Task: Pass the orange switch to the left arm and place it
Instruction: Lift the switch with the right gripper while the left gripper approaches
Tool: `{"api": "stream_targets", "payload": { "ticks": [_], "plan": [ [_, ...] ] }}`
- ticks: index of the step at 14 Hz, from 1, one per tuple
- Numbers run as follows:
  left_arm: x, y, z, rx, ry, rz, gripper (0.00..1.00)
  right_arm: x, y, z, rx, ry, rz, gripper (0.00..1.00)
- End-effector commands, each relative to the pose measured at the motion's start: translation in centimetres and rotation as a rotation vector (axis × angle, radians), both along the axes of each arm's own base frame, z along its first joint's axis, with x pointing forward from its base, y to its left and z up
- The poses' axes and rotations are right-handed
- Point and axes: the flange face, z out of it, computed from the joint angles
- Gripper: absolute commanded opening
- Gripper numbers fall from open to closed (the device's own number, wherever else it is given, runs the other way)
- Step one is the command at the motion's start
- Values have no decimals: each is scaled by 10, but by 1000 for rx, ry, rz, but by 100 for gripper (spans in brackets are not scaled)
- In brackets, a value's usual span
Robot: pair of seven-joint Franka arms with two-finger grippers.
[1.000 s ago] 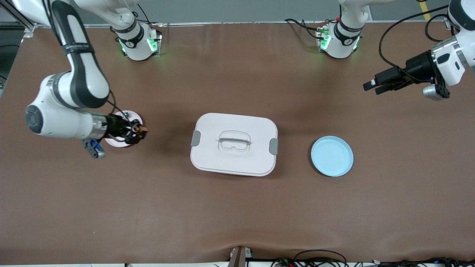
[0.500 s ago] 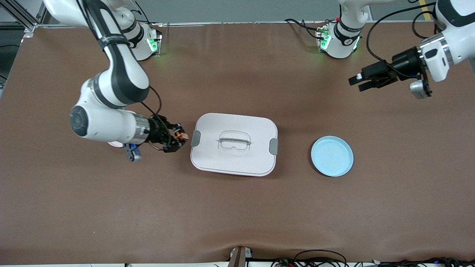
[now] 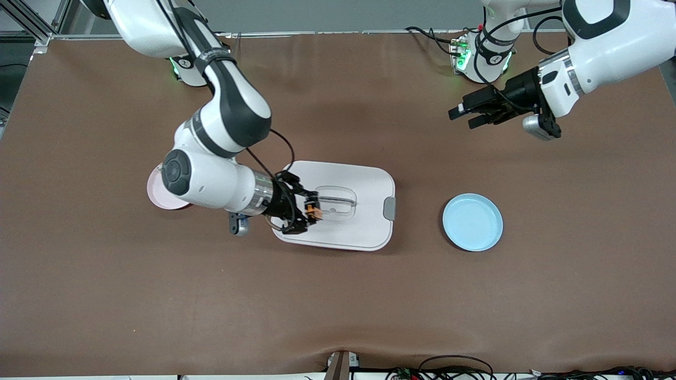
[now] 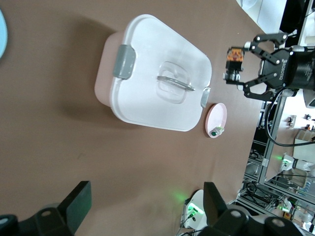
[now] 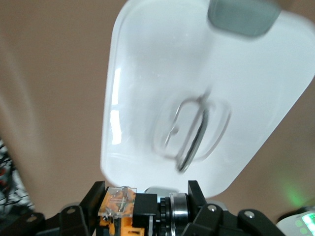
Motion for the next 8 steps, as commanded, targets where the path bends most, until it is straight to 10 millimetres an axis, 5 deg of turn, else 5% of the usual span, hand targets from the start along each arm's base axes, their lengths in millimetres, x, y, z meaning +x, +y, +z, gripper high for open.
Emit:
{"api": "stream_targets", "payload": {
  "ticks": [1,4,8],
  "plan": [
    [21,-30,5,-45,11,-10,100,6,29,13,72,-5,-120,0],
    [41,-74,7,-59,27,-8,100,4,45,15,114,28,-226,0],
    [70,-81,7,-78,5,-38,100,-10,70,28,142,55,-254,0]
  ]
}}
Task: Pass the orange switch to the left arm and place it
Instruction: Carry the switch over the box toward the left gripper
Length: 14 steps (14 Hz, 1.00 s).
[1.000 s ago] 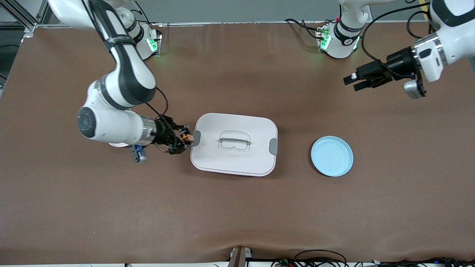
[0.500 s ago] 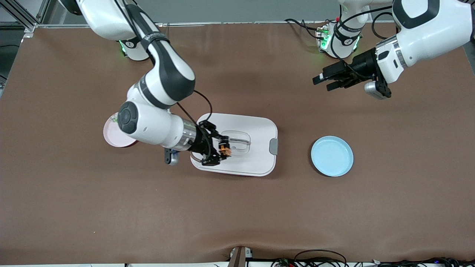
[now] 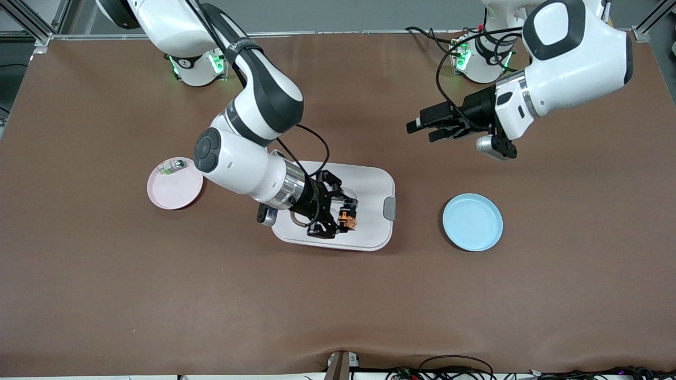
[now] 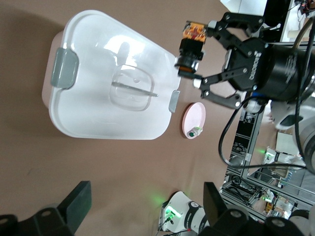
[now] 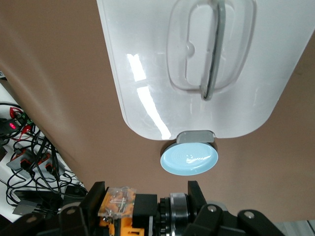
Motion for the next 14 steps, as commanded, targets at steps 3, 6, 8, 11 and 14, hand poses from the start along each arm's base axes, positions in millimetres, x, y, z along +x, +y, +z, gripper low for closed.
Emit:
{"api": "stream_targets", "payload": {
  "ticks": [3,6,8,11,14],
  "plan": [
    [55,-4,-3,-8,-34,-33,100,-19,39,30,87,60,-43,0],
    [71,-6,-12,7,-37,-49,100,-27,49,42,103,67,-45,0],
    [70,-8,-14,8,-31,-51,100,-30,53,43,106,80,-53,0],
    [68,-14,-12,6,-33,-60,100,-32,55,43,106,82,-52,0],
    [64,-23,-11,12,-45,-80,100,-31,54,50,116,74,-54,0]
  ]
}}
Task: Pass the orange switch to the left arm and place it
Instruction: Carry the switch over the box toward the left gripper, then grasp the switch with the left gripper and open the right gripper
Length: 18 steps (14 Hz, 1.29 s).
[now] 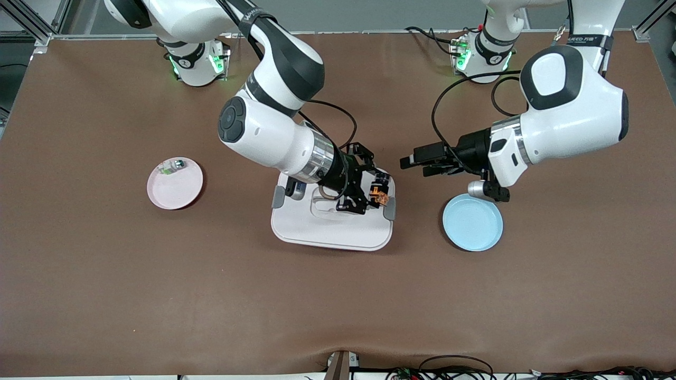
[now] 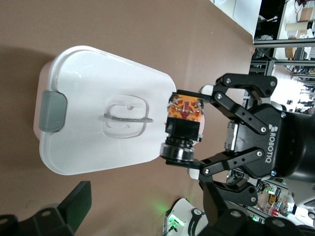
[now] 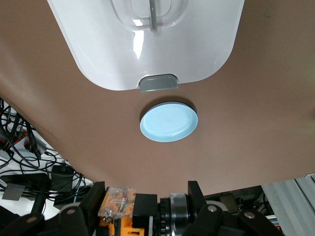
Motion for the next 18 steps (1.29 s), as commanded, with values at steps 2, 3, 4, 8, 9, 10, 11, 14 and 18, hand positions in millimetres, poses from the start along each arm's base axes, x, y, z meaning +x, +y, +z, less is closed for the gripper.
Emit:
{"api": "stream_targets", "payload": {
  "ticks": [2,3,4,8,9,10,11,14,18],
  "plan": [
    [7,-11,9,21,-47,-31,100,1,6,21,48,-2,-23,0],
    [12,-14,7,26,-54,-39,100,0,7,21,50,2,-28,0],
    [19,-15,3,30,-55,-42,100,-5,13,21,49,10,-27,0],
    [21,-25,17,18,-78,-51,100,-19,29,21,49,33,-23,0],
    [22,-26,19,16,-84,-52,100,-24,35,21,49,33,-19,0],
    [26,-26,15,12,-79,-51,100,-25,36,21,49,33,-18,0],
    [29,-25,14,10,-79,-49,100,-25,36,21,50,32,-19,0],
    [31,-23,5,39,-78,-59,100,-22,34,24,55,26,-23,0],
    [30,-23,3,41,-66,-53,100,-23,34,29,62,18,-23,0]
  ]
}}
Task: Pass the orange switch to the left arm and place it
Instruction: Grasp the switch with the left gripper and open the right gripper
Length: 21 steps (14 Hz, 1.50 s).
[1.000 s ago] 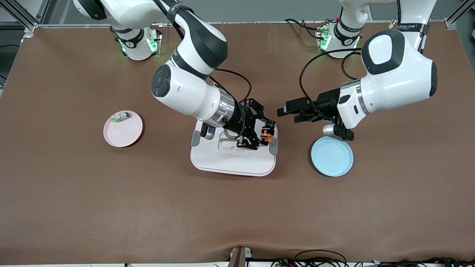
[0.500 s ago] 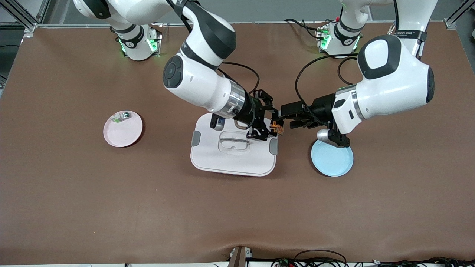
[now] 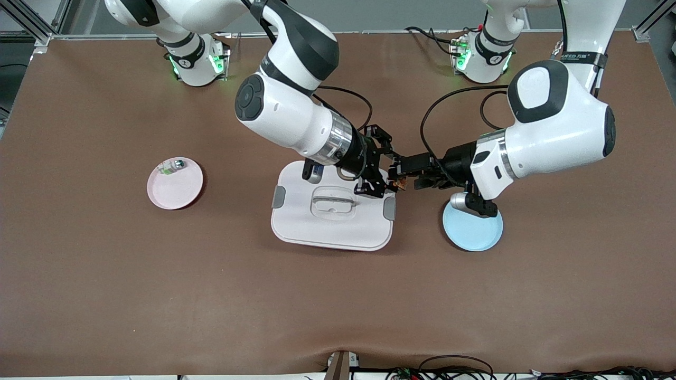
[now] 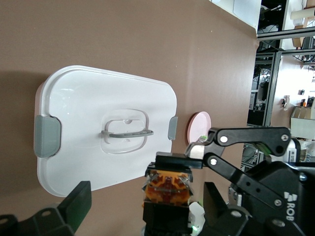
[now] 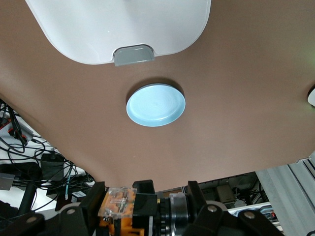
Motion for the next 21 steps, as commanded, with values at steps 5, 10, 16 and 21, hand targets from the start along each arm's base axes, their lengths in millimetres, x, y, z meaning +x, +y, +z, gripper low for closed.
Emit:
{"api": "stream_targets", "payload": {
  "ticks": [5,10,16,21],
  "plan": [
    [2,-4,7,9,-9,1,63,3,2,6,25,5,-14,0],
    [-2,-12,8,11,8,6,41,3,3,8,35,-8,-25,0],
    [-7,-21,9,11,17,1,11,4,2,8,34,-12,-25,63],
    [-5,-16,8,14,38,27,0,9,-3,9,34,-14,-31,100]
  ]
}}
